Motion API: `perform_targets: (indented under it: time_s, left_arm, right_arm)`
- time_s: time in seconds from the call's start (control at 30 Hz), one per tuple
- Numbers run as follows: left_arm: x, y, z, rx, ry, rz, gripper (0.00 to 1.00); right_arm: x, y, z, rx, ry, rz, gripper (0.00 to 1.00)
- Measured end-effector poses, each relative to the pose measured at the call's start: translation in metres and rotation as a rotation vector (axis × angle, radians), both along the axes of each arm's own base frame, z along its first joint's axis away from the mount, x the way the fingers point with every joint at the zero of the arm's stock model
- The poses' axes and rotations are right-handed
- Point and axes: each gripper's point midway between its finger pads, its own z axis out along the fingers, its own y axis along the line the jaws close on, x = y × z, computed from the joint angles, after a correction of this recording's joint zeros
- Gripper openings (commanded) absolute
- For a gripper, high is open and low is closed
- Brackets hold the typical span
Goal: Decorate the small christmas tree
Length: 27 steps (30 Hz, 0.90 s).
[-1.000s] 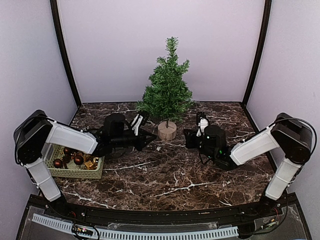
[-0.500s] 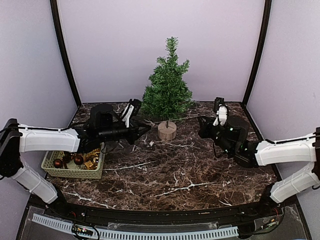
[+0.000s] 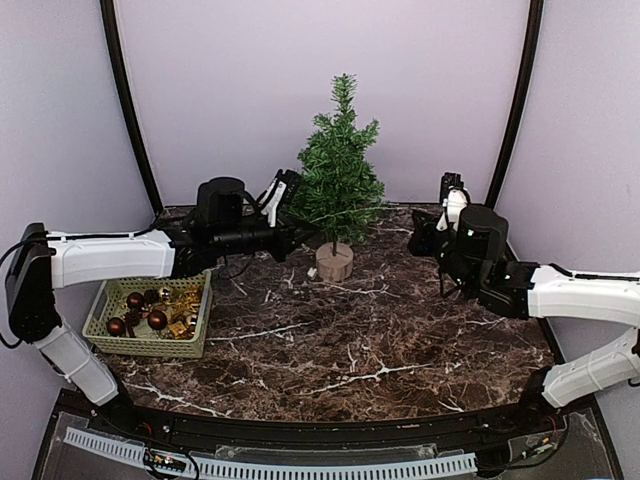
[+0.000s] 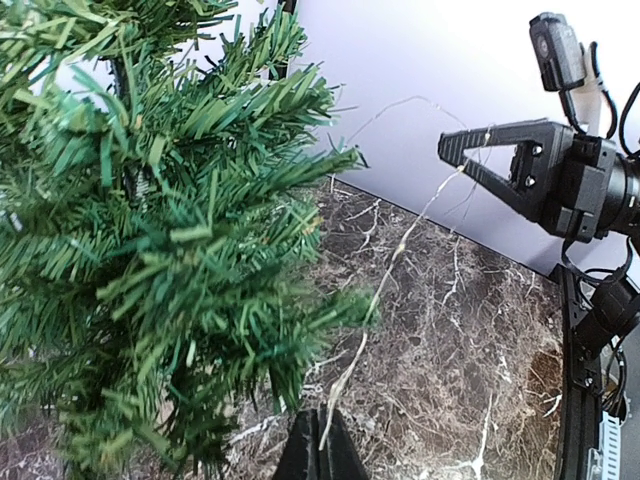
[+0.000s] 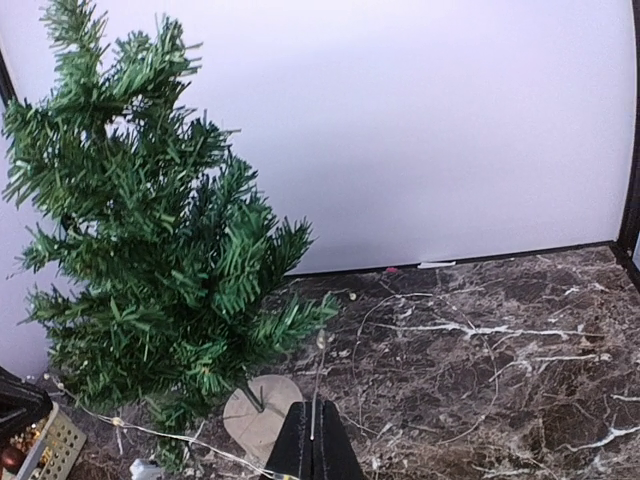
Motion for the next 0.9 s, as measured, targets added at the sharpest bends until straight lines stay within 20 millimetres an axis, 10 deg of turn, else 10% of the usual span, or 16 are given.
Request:
perform_targets:
  time_s: [0.9]
  left_arm:
    - [0.036, 0.043, 0.025, 0.147, -0.105, 0.201, 0.0]
  right_arm:
    - [-0.006, 0.041, 0.008, -0.043, 0.032, 0.169, 0.0]
